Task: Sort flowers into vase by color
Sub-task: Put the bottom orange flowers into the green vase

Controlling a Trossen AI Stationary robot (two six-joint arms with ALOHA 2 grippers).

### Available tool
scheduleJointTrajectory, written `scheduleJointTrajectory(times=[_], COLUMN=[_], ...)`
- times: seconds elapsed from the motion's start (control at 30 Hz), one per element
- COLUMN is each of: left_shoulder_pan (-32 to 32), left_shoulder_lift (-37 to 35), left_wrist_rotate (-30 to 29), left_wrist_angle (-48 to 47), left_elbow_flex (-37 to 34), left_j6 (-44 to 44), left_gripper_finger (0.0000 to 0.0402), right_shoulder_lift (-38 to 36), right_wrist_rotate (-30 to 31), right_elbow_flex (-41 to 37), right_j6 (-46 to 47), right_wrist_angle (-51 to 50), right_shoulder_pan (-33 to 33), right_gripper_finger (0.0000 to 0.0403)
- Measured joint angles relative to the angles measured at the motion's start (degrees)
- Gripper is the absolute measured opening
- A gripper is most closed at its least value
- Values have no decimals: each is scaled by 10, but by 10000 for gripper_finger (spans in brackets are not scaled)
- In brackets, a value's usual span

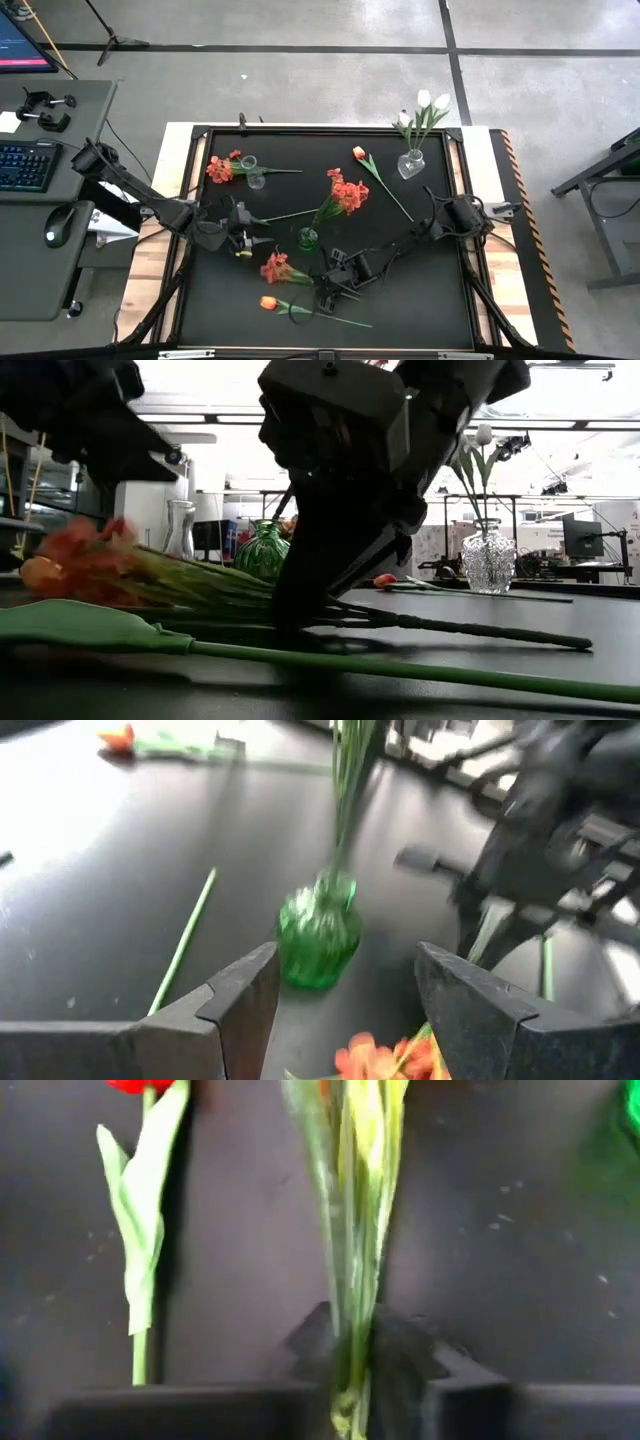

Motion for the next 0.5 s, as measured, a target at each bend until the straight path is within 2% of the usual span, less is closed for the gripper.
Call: scheduleJointTrajectory(times=[0.13, 0.3, 0.4, 0.5], left_shoulder_pan=[0, 0, 0, 0], left_shoulder_lift=[-63, -146, -185, -212], left_wrist_rotate=[-30, -93, -137, -166], left_wrist_angle=[0, 0, 1, 1], left_elbow_flex=[10, 45, 67, 85], left_j6=[43, 146, 200, 229], left_gripper_finger=[220, 220, 220, 220], right_shoulder_lift=[-48, -150, -236, -335], right_wrist_rotate=[-26, -9, 7, 57], right_elbow_flex=[-2, -28, -98, -190], right_j6=[-10, -6, 75, 196], right_wrist_angle=[-68, -215, -247, -188], right_shoulder_pan=[-7, 21, 58, 100], right_gripper_finger=[14, 4, 3, 2])
